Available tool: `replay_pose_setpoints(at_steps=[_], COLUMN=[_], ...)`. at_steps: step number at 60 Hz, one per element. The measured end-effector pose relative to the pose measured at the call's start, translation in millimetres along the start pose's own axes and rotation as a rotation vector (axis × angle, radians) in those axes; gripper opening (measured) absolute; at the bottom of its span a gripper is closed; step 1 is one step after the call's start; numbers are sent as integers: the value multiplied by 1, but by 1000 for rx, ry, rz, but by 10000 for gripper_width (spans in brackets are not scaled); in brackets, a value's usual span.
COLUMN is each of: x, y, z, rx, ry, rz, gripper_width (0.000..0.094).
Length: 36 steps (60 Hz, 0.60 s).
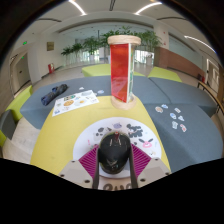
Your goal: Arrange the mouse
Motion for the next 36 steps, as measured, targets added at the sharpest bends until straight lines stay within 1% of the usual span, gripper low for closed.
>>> replay_pose_setpoints(at_steps=[2, 4, 5, 6, 9, 11, 12, 15, 16, 19, 26, 31, 36], x=[-14, -6, -8, -7, -5, -6, -5, -5, -5, -1, 12, 14, 13], y=[-2, -3, -2, 1, 1, 2, 2, 0, 0, 2, 25, 50, 71], z=[-5, -6, -5, -6, -4, -3, -2, 4, 7, 21, 73, 115, 154], rx=[10, 27, 35, 36, 55, 66, 65, 47, 40, 18, 5, 12, -7], ry=[34, -19, -12, 5, -3, 8, 10, 27, 31, 28, -20, -51, -85], rz=[-12, -14, -24, -35, -40, -42, -44, -41, -37, -13, 45, 65, 70], gripper_width=[444, 441, 445, 468, 553, 605, 647, 823, 859, 833, 836, 834, 834])
Point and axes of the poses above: the point between the fingertips, and its own axes, seen from behind it with the camera up: y to the left, x up, z backward, against the way the camera looks, the point moved 2 cm from there along z, backward, against the way the camera looks, and after that the axes turned 9 degrees about x, right-handed, at the moved point
